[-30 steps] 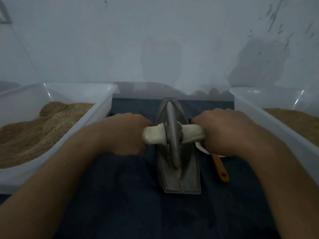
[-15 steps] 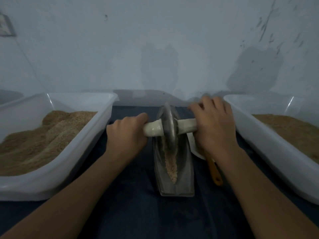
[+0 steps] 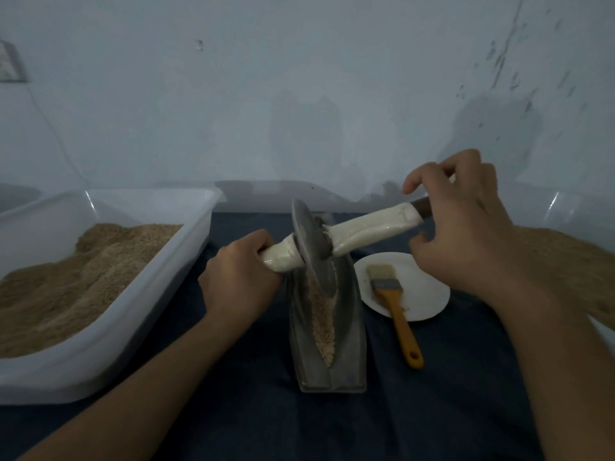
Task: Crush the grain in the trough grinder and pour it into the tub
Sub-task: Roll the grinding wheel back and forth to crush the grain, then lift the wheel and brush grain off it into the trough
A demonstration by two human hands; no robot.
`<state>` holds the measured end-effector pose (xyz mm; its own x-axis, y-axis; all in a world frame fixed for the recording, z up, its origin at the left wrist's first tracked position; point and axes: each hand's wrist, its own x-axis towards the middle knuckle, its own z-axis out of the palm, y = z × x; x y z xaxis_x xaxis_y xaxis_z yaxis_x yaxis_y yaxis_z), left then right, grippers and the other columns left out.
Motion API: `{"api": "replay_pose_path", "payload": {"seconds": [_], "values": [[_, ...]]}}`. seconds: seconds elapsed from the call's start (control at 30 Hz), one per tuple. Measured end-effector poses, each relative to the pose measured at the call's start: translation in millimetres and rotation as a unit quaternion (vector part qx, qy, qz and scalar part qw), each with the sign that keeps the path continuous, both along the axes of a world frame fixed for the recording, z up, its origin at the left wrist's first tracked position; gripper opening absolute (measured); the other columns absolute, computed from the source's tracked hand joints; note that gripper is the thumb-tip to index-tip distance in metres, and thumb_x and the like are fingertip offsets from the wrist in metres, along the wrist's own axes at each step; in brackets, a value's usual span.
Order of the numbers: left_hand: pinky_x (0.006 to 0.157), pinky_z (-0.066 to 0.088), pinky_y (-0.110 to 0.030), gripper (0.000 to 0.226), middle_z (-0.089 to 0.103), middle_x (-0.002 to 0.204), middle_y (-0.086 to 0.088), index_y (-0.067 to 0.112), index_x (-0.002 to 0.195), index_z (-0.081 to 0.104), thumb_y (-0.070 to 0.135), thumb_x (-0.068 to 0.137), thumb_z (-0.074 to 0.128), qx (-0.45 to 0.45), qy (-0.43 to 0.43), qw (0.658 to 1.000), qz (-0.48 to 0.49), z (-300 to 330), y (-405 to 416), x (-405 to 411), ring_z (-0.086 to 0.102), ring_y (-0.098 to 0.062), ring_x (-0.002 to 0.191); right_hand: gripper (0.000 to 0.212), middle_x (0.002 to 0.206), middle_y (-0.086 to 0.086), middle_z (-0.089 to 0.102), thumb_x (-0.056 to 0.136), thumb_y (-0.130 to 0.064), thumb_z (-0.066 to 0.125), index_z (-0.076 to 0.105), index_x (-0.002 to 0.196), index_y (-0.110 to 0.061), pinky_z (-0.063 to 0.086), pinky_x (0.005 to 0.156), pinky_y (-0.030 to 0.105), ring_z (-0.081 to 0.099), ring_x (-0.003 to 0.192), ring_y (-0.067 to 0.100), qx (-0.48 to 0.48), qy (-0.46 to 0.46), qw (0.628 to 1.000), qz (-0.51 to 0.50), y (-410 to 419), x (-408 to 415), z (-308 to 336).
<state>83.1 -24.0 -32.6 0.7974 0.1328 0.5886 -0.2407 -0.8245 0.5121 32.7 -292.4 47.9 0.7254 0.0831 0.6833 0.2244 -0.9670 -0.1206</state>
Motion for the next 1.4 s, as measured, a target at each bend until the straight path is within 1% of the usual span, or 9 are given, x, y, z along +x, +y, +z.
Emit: {"api": "replay_pose_path", "payload": {"seconds": [0.1,0.23,0.33,0.47,0.7,0.9,1.17,1.27,1.4], "values": [[0.052,0.03,-0.025,0.024,0.058,0.064,0.011,0.033,0.073,0.053,0.036,0.077,0.076,-0.023,0.035,0.999,0.011,-1.6,-3.0,1.3,0.053,-0.005,0.062,0.067,0.123,0.003,0.034,0.071,-0.007,0.073,0.042,0.127,-0.023,0.042,0.079,0.039,0.036,0.111,0.023,0.01,-0.039,0.999,0.0,6.0,-1.6,-0.8],[0.054,0.032,-0.026,0.025,0.06,0.065,0.012,0.029,0.074,0.057,0.04,0.077,0.079,-0.053,0.062,0.997,0.011,-4.1,-1.7,1.4,0.054,-0.005,0.063,0.053,0.108,-0.002,0.044,0.081,-0.017,0.072,0.034,0.117,-0.023,0.043,0.063,0.038,0.046,0.094,0.02,0.07,-0.058,0.996,-0.018,1.7,-0.9,-2.8],[0.055,0.032,-0.026,0.024,0.06,0.066,0.012,0.03,0.074,0.058,0.039,0.077,0.08,-0.062,0.073,0.995,0.019,-4.4,-0.8,0.6,0.052,-0.003,0.064,0.021,0.082,0.001,0.06,0.097,-0.037,0.056,0.05,0.095,-0.017,0.041,0.057,0.033,0.057,0.07,0.019,0.052,0.148,0.981,-0.111,-7.6,0.7,-3.0],[0.057,0.036,-0.028,0.021,0.062,0.069,0.011,0.029,0.075,0.06,0.041,0.079,0.077,-0.072,0.086,0.994,0.014,-5.1,-3.0,1.1,0.055,-0.007,0.068,0.047,0.069,-0.001,0.074,0.095,-0.062,0.058,0.068,0.087,-0.017,0.05,0.058,0.027,0.07,0.057,0.011,-0.033,0.536,0.835,-0.117,4.8,-2.5,-12.0],[0.059,0.036,-0.029,0.023,0.062,0.071,0.01,0.028,0.077,0.061,0.046,0.082,0.075,-0.084,0.101,0.991,0.023,-4.8,-5.0,-2.8,0.059,-0.016,0.072,0.042,0.068,0.002,0.076,0.084,-0.057,0.077,0.074,0.079,-0.015,0.051,0.047,0.021,0.073,0.058,0.012,-0.021,0.629,0.774,-0.076,20.5,-4.9,-15.6],[0.059,0.037,-0.029,0.022,0.063,0.072,0.009,0.028,0.076,0.061,0.043,0.083,0.075,-0.098,0.105,0.99,0.012,-3.2,-6.5,-3.5,0.06,-0.016,0.072,0.031,0.059,0.004,0.072,0.097,-0.035,0.063,0.065,0.086,-0.006,0.055,0.048,0.025,0.073,0.055,0.017,0.025,0.565,0.82,-0.094,23.4,-9.8,-8.1],[0.06,0.038,-0.03,0.022,0.063,0.074,0.009,0.029,0.079,0.062,0.045,0.08,0.078,-0.119,0.098,0.988,0.005,-6.4,-6.2,2.0,0.061,-0.018,0.074,0.018,0.076,0.003,0.066,0.096,-0.029,0.055,0.066,0.094,-0.015,0.059,0.066,0.034,0.067,0.066,0.019,-0.012,0.309,0.946,-0.093,24.0,-10.6,-1.9],[0.064,0.043,-0.032,0.021,0.065,0.076,0.01,0.032,0.082,0.064,0.044,0.077,0.08,-0.129,0.09,0.987,-0.002,-7.9,-4.6,4.0,0.062,-0.018,0.076,0.024,0.069,0.0,0.061,0.098,-0.031,0.057,0.061,0.081,-0.015,0.044,0.049,0.028,0.057,0.057,0.013,0.023,0.176,0.981,-0.08,28.2,-4.4,-4.5],[0.066,0.047,-0.035,0.02,0.066,0.076,0.009,0.032,0.082,0.064,0.039,0.075,0.081,-0.148,0.085,0.985,-0.014,-9.3,-2.4,5.1,0.064,-0.022,0.078,0.032,0.06,-0.003,0.051,0.096,-0.031,0.065,0.051,0.071,-0.019,0.038,0.048,0.026,0.048,0.053,0.008,0.103,0.023,0.994,-0.026,40.8,2.7,-9.6]]}}
